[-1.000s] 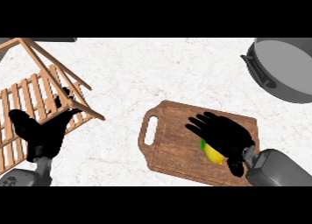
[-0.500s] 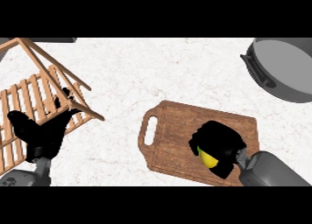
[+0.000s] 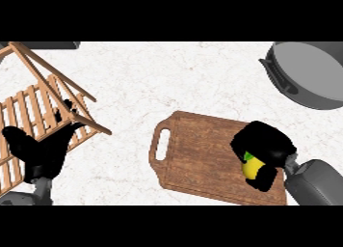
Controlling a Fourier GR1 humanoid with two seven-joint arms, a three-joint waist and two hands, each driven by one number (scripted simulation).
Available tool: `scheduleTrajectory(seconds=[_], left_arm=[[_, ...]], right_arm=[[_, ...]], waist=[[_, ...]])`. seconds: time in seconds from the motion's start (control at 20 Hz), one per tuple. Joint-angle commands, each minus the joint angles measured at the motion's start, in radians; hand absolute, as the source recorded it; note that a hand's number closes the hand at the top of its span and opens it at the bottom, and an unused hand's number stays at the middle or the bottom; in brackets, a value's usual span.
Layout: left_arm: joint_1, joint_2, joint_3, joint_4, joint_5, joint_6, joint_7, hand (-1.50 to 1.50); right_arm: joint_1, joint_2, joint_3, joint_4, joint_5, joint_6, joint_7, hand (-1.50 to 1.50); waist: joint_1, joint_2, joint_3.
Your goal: Pick the lemon from the cutting board and place it in the pot
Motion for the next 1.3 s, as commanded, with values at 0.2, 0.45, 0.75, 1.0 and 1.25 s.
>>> scheduleTrajectory(seconds=[0.2,0.45,0.75,1.0,1.25], left_arm=[[0.011,0.01,0.011,-0.074,0.006,-0.021,-0.053,0.0],[-0.021,0.003,-0.016,-0.09,0.0,-0.031,-0.035,0.0],[-0.073,-0.005,-0.032,-0.082,0.0,-0.047,-0.008,0.0],[-0.134,0.005,-0.03,-0.061,-0.006,-0.043,0.044,0.0],[-0.104,-0.028,-0.074,-0.084,-0.035,-0.02,0.045,0.0]], right_arm=[[0.033,-0.234,-0.52,0.323,-0.19,-0.11,0.043,1.5],[-0.03,-0.379,-0.735,0.509,-0.24,-0.22,-0.05,1.5],[-0.046,-0.492,-0.874,0.689,-0.328,-0.246,-0.328,1.5],[-0.151,-0.572,-0.914,0.718,-0.352,-0.237,-0.451,1.5],[-0.246,-0.587,-0.959,0.718,-0.433,-0.155,-0.476,1.5]], waist=[[-0.075,0.007,0.025],[-0.025,0.006,0.023],[0.006,0.002,0.021],[0.021,0.001,0.019],[0.029,-0.005,0.017]])
